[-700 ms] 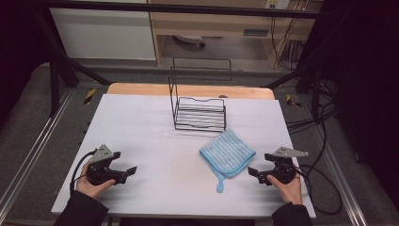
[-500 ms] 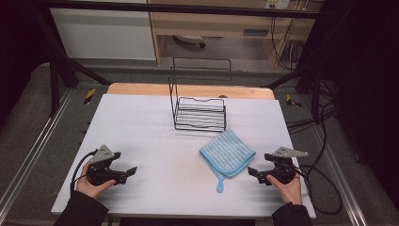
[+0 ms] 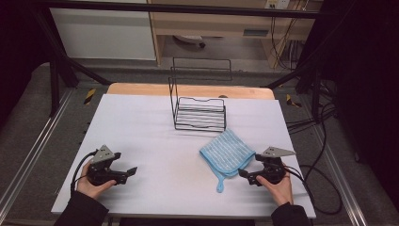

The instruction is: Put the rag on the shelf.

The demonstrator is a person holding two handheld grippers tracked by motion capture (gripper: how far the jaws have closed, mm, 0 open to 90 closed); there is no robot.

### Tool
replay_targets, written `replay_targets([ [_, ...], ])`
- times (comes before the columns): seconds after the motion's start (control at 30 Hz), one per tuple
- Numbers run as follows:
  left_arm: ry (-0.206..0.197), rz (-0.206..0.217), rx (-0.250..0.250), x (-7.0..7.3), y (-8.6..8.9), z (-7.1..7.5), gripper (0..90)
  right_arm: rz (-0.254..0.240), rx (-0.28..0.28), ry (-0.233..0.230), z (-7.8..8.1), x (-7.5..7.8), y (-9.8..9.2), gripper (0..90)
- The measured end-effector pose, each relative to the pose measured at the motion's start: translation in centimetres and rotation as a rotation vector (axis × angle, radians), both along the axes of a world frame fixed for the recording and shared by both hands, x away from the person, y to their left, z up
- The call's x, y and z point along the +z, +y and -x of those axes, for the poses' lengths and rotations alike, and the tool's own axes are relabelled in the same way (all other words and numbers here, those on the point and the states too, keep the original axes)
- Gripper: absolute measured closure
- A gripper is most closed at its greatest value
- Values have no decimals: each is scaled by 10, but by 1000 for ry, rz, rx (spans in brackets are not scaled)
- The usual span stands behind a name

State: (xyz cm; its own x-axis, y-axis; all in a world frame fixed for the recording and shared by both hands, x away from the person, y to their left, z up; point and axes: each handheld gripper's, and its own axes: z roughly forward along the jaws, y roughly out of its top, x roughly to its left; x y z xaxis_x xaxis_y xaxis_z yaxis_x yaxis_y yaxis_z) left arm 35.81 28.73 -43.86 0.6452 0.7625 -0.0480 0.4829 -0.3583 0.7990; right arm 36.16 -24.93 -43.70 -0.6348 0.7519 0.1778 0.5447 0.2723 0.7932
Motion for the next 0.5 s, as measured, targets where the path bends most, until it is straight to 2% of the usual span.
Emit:
replay_targets([
  [0.1,-1,-2,-1,0,0,0,91,19,19,-6,1,1,10,19],
  [0.4,0,6,9,0,1,0,92,52,18,-23,2,6,34,85],
  [0.5,1,4,10,0,1,0,91,68,58,-19,2,7,48,176],
])
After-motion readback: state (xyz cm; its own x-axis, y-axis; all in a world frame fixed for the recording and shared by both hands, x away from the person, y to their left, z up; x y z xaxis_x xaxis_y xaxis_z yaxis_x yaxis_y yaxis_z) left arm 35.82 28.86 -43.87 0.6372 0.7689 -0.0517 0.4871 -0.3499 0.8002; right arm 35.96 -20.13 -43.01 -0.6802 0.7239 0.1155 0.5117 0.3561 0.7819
